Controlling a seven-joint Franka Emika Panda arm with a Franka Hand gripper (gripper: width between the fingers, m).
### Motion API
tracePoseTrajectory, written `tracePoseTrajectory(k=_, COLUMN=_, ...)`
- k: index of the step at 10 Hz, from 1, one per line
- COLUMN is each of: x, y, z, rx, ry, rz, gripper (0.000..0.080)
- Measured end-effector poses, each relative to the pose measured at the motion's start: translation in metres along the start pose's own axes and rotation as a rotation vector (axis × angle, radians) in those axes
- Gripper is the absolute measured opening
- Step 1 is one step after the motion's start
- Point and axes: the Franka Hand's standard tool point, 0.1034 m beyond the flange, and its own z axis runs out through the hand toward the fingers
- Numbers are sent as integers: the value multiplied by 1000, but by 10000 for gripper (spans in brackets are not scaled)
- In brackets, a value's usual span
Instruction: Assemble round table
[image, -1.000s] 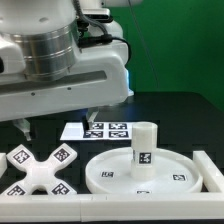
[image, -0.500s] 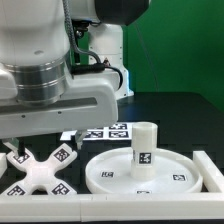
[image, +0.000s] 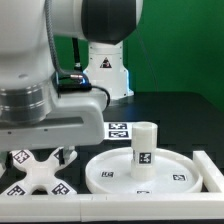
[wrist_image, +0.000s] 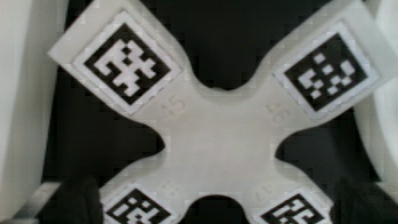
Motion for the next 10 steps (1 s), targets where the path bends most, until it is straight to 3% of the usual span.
tracePoseTrajectory(k=10, x=-1, y=-3, z=15, rx=2, ry=-22, rz=26, gripper=649)
